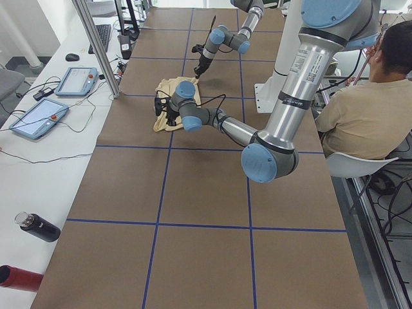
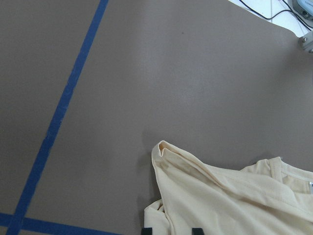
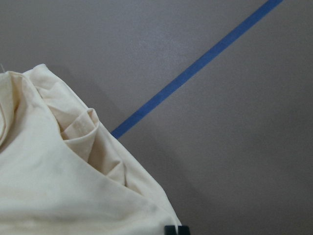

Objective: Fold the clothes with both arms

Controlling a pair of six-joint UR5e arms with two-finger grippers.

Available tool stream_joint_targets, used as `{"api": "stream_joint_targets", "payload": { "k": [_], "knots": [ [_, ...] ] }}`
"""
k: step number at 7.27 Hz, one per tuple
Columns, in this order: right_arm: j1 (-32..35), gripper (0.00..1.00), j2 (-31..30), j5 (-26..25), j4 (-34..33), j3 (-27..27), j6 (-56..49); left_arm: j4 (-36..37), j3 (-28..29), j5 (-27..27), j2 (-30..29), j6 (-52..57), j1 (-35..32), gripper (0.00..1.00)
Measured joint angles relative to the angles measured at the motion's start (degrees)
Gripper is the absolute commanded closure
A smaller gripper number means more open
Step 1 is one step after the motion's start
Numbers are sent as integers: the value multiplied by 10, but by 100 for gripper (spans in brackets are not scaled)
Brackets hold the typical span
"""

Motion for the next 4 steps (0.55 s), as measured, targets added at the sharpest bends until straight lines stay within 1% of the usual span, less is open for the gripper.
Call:
{"api": "stream_joint_targets", "payload": {
  "k": [1, 2, 3, 4],
  "knots": [
    [2, 100, -19, 10, -4, 34, -1, 0, -3, -3, 0, 0, 0, 61],
    [-8, 100, -58, 18, -7, 85, 0, 0, -9, -12, 0, -1, 0, 61],
    [-34, 100, -95, 21, -17, 139, 4, -1, -21, -30, 3, -2, -1, 61],
    [-73, 100, -117, 22, -44, 184, 10, -1, -39, -54, 10, -2, -1, 61]
  ]
}}
